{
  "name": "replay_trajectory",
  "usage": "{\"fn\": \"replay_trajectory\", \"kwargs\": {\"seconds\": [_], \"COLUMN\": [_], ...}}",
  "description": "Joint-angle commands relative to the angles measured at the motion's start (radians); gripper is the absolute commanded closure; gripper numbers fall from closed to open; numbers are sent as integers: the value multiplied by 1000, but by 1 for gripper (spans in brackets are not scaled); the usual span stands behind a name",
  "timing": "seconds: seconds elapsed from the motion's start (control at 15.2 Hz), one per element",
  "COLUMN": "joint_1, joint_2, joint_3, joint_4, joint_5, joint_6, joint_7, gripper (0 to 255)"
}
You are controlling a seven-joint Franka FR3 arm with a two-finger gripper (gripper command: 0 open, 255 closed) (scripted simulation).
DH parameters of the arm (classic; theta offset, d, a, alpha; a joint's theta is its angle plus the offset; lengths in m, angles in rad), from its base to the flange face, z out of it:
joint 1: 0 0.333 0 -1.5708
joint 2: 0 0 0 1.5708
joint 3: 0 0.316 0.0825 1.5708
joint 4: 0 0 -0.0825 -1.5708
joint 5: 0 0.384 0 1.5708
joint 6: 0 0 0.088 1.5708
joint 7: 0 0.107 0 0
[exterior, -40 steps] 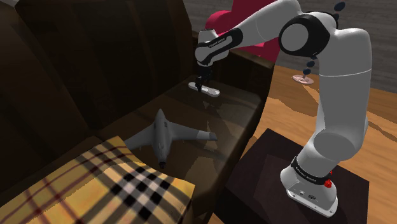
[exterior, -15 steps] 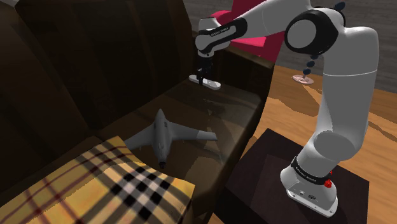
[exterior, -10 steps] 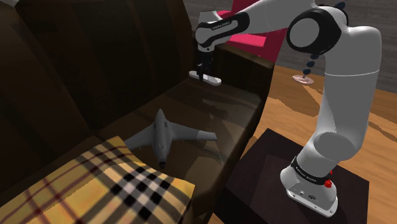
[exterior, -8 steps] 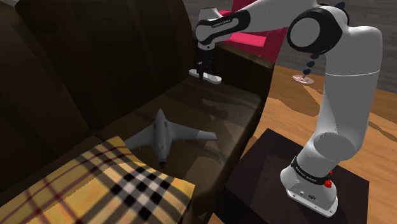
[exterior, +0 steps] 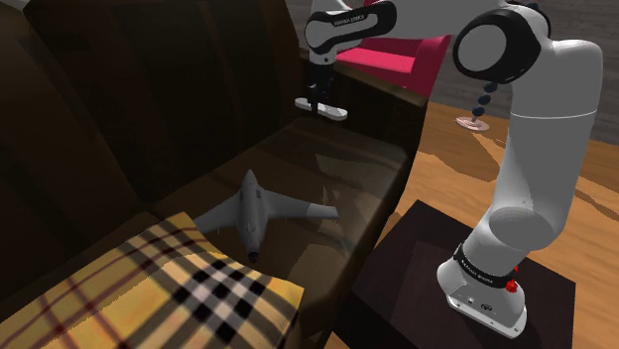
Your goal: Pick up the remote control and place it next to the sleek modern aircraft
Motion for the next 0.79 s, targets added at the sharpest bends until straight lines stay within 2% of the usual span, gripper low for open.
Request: {"fn": "replay_trajectory", "kwargs": {"seconds": [0.0, 0.2, 0.73], "joint_1": [-2, -2, 80], "joint_2": [1, -1, -250], "joint_3": [-1, -1, 45], "joint_4": [29, 60, -280], "joint_5": [0, 0, -17], "joint_6": [-28, -61, 28], "joint_7": [-3, -3, 128], "gripper": [255, 255, 255]}}
